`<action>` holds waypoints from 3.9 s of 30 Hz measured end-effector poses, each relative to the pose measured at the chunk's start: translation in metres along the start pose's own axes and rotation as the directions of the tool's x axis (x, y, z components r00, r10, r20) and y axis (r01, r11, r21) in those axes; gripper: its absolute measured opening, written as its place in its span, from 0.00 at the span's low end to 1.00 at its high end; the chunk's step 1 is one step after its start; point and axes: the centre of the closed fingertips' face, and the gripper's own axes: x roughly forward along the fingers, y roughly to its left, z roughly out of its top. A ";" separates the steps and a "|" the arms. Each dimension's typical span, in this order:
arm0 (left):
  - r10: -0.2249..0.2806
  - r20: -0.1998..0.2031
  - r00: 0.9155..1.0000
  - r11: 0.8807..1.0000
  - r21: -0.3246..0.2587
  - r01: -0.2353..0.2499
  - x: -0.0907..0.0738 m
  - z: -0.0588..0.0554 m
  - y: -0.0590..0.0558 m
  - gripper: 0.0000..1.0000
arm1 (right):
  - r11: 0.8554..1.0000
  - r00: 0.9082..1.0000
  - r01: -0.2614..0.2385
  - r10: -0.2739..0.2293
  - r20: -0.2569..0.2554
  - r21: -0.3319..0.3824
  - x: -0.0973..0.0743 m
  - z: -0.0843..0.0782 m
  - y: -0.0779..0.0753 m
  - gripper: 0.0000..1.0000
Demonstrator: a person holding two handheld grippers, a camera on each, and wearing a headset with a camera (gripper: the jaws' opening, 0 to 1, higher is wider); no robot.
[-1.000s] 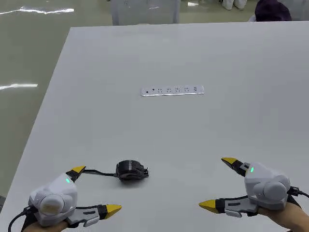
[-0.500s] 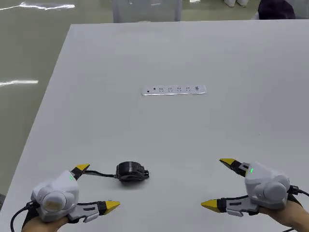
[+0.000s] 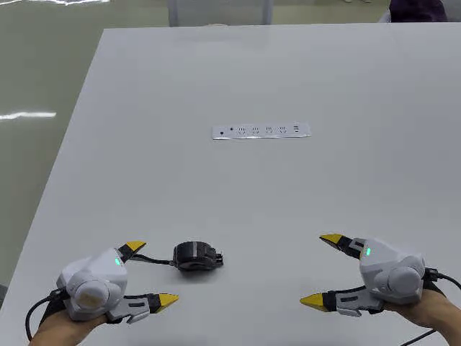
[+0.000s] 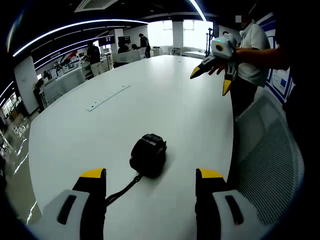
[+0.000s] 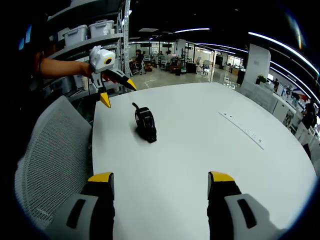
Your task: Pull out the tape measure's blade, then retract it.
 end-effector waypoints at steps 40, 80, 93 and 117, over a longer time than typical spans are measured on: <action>-0.191 -0.170 0.967 0.944 0.237 0.228 0.070 -0.015 0.007 0.50 | 0.971 0.982 -0.188 0.189 -0.002 -0.150 0.087 0.002 -0.013 0.57; -0.291 -0.230 0.929 0.875 0.327 0.356 0.108 -0.024 -0.001 0.32 | 0.912 0.934 -0.351 0.356 -0.013 -0.213 0.181 0.012 0.017 0.39; -0.288 -0.208 0.935 0.890 0.301 0.342 0.107 -0.023 0.000 0.30 | 0.898 0.921 -0.380 0.389 -0.002 -0.221 0.204 0.015 0.028 0.26; -0.323 -0.128 0.938 0.906 0.245 0.345 0.106 -0.024 0.003 0.30 | 0.874 0.909 -0.400 0.416 0.001 -0.277 0.212 0.017 0.034 0.13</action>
